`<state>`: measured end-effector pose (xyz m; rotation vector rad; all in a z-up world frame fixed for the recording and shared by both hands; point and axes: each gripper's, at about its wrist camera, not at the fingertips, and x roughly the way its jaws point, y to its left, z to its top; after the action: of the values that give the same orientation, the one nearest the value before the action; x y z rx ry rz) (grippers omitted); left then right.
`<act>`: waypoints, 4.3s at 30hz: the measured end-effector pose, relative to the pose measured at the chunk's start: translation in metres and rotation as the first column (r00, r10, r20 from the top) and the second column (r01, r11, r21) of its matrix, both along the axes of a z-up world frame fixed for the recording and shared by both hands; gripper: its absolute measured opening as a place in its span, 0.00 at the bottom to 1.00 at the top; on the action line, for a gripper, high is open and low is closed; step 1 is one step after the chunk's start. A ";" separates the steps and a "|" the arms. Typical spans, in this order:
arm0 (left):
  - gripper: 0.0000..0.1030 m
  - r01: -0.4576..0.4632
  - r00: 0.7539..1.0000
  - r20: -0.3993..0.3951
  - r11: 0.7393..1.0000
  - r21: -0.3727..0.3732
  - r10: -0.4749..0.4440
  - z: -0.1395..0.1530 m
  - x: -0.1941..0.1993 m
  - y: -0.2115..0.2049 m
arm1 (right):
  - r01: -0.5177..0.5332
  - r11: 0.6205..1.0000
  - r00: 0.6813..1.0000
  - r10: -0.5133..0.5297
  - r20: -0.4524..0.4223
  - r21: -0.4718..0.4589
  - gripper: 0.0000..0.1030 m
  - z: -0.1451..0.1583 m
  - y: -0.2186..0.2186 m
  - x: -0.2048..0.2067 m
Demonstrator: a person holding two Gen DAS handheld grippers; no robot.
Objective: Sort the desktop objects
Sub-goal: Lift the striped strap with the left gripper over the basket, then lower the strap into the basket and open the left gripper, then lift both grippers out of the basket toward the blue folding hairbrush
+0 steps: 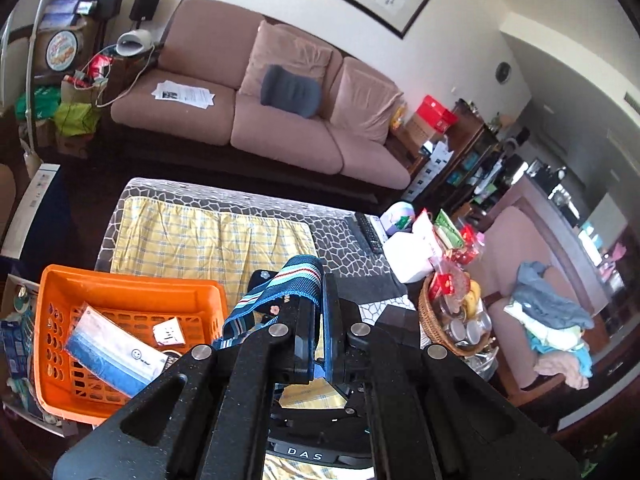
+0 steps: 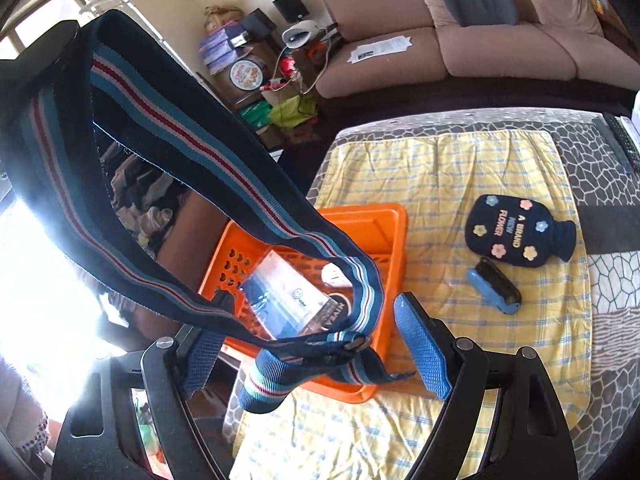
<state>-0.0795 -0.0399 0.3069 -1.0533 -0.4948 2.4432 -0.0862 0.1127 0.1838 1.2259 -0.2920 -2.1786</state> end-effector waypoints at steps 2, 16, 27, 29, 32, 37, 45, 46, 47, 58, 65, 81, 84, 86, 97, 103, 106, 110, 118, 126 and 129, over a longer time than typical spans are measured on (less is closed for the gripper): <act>0.03 -0.019 1.000 0.006 1.000 -0.004 0.019 -0.005 0.001 -0.018 | -0.021 1.000 1.000 0.021 0.004 0.002 0.82 -0.003 -0.019 0.000; 0.03 -0.141 0.983 0.118 0.990 0.018 0.138 -0.082 -0.026 -0.123 | -0.106 0.993 0.989 0.100 0.107 0.054 0.82 -0.076 -0.119 -0.015; 0.03 -0.197 0.956 0.218 0.980 -0.022 0.197 -0.162 -0.051 -0.161 | -0.103 0.989 0.980 0.083 0.181 0.107 0.82 -0.129 -0.135 -0.037; 0.03 -0.206 0.947 0.243 0.978 -0.038 0.209 -0.179 -0.053 -0.166 | -0.103 0.988 0.979 0.080 0.186 0.112 0.82 -0.134 -0.137 -0.040; 0.03 -0.207 0.934 0.286 0.976 -0.059 0.216 -0.203 -0.055 -0.171 | -0.101 0.988 0.979 0.078 0.189 0.119 0.82 -0.139 -0.137 -0.043; 0.04 -0.175 0.907 0.364 0.977 -0.125 0.210 -0.240 -0.056 -0.167 | -0.095 0.988 0.979 0.071 0.193 0.122 0.82 -0.141 -0.135 -0.046; 0.15 -0.160 0.881 0.414 0.967 -0.200 0.231 -0.266 -0.039 -0.162 | -0.082 0.989 0.982 0.058 0.182 0.125 0.83 -0.137 -0.128 -0.044; 0.19 -0.159 0.878 0.418 0.965 -0.209 0.235 -0.268 -0.037 -0.163 | -0.080 0.989 0.982 0.057 0.182 0.125 0.83 -0.136 -0.127 -0.043; 0.27 -0.161 0.874 0.422 0.962 -0.218 0.242 -0.270 -0.035 -0.163 | -0.080 0.989 0.982 0.056 0.181 0.125 0.83 -0.136 -0.127 -0.043; 0.73 -0.218 0.876 0.392 0.956 -0.198 0.281 -0.244 -0.019 -0.180 | -0.092 0.985 0.983 0.067 0.170 0.144 0.86 -0.124 -0.125 -0.028; 1.00 -0.230 0.897 0.357 0.965 -0.129 0.262 -0.213 -0.007 -0.181 | -0.083 0.987 0.988 0.063 0.140 0.138 0.89 -0.102 -0.119 -0.015; 1.00 -0.181 0.929 0.271 0.948 -0.264 0.253 -0.166 0.036 -0.132 | 0.008 0.980 0.998 -0.019 0.055 0.197 1.00 -0.066 -0.058 0.012; 1.00 -0.169 0.936 0.254 0.944 -0.285 0.244 -0.161 0.043 -0.117 | 0.031 0.979 0.999 -0.039 0.035 0.203 1.00 -0.057 -0.043 0.019; 1.00 -0.158 0.941 0.244 0.944 -0.291 0.233 -0.157 0.046 -0.106 | 0.043 0.975 0.999 -0.047 0.012 0.219 1.00 -0.051 -0.033 0.024; 1.00 -0.084 0.963 0.219 0.947 -0.310 0.157 -0.154 0.051 -0.034 | 0.115 0.961 0.993 -0.105 -0.055 0.252 1.00 -0.032 0.021 0.042; 1.00 -0.044 0.968 0.221 0.946 -0.320 0.120 -0.158 0.042 0.000 | 0.153 0.956 0.988 -0.145 -0.051 0.250 1.00 -0.037 0.054 0.041; 1.00 -0.025 0.971 0.217 0.939 -0.344 0.105 -0.160 0.036 0.018 | 0.161 0.955 0.987 -0.156 -0.040 0.249 1.00 -0.043 0.070 0.037; 1.00 0.016 0.971 0.227 0.936 -0.352 0.069 -0.166 0.027 0.041 | 0.174 0.953 0.984 -0.174 -0.026 0.249 1.00 -0.051 0.090 0.031; 1.00 0.106 0.968 0.252 0.903 -0.417 0.003 -0.190 0.004 0.090 | 0.202 0.952 0.976 -0.215 0.030 0.231 1.00 -0.079 0.130 0.009; 1.00 0.131 0.949 0.314 0.931 -0.340 -0.020 -0.215 -0.031 0.121 | 0.202 0.934 0.971 -0.230 0.064 0.295 1.00 -0.123 0.156 -0.013; 1.00 0.140 0.945 0.325 0.934 -0.330 -0.027 -0.222 -0.044 0.134 | 0.194 0.937 0.970 -0.228 0.087 0.291 1.00 -0.140 0.165 -0.019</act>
<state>-0.1237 0.0939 0.0850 -1.5938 -0.1012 2.3451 -0.1053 0.2776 0.0433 1.5476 -0.1732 -2.3965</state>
